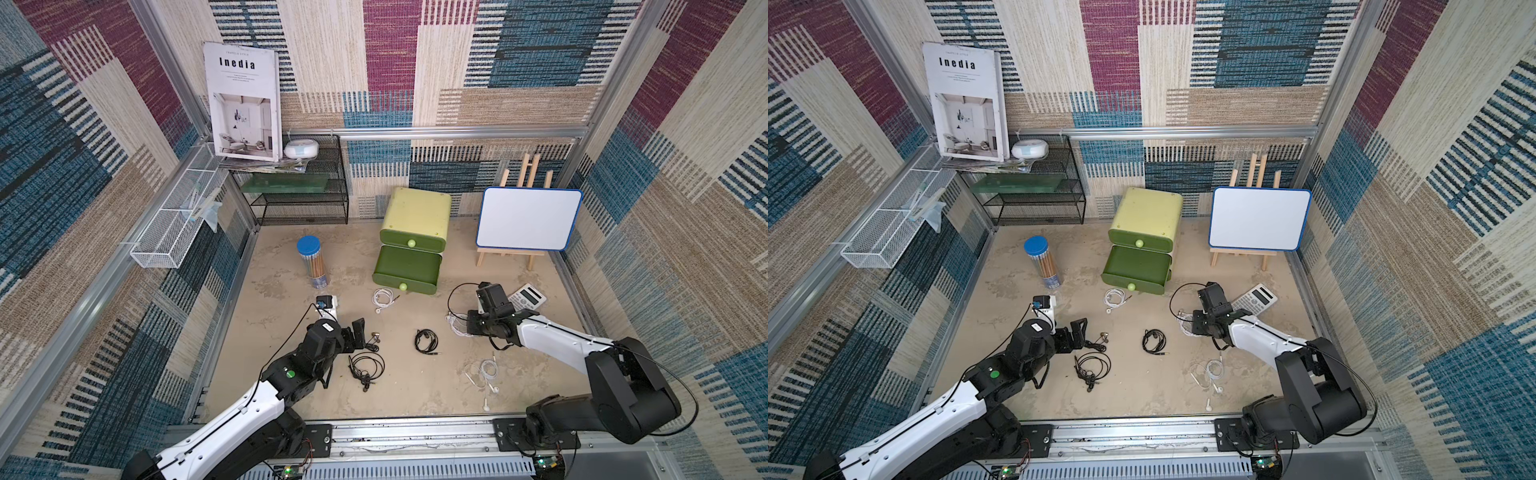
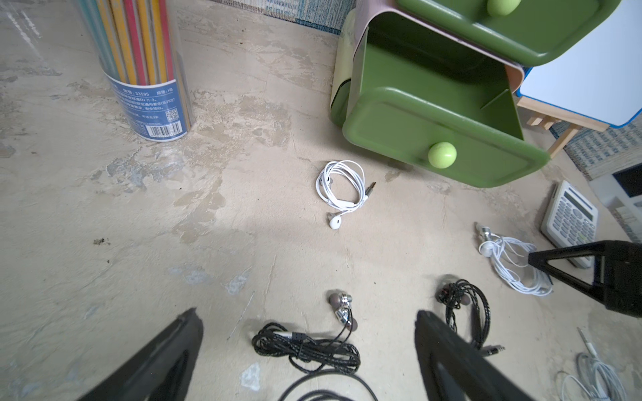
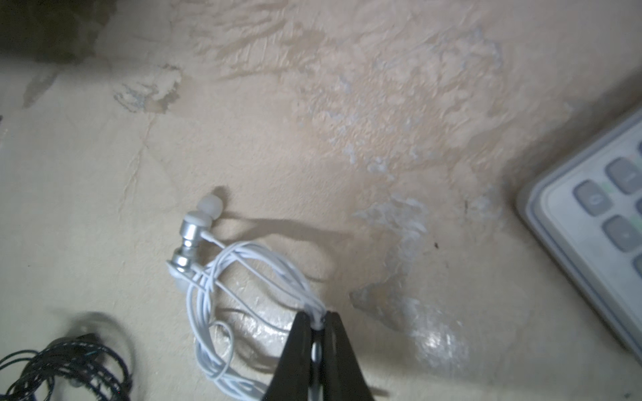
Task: Place the wired earphones into the drawer by color
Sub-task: Pick up the wired earphones from the center of the board.
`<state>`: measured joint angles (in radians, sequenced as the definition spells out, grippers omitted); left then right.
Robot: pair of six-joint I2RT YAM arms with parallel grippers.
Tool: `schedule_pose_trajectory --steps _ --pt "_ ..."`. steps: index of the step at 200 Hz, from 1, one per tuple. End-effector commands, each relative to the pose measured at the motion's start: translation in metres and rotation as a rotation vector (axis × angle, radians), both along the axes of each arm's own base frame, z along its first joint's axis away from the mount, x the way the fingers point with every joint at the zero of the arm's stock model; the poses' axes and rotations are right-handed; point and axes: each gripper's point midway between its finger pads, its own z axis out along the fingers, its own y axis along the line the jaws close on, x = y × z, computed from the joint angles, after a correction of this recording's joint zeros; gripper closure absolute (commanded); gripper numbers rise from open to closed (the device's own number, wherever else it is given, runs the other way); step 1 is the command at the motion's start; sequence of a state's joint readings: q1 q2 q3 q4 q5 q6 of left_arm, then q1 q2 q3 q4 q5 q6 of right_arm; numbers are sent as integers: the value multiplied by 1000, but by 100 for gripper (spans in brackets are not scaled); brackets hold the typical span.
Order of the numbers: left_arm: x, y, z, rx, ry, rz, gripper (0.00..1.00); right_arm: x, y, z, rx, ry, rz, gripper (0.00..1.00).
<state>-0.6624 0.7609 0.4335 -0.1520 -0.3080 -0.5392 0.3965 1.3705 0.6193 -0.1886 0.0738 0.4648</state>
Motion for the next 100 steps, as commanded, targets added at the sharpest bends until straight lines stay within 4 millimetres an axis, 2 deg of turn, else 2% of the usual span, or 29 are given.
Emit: schedule_pose_trajectory --steps 1,49,100 --pt "-1 2 3 3 -10 -2 1 -4 0 9 2 6 16 98" --pt "-6 1 8 -9 -20 -23 1 -1 10 55 67 -87 59 100" --pt "-9 2 13 -14 -26 -32 1 3 28 126 183 -259 145 100"
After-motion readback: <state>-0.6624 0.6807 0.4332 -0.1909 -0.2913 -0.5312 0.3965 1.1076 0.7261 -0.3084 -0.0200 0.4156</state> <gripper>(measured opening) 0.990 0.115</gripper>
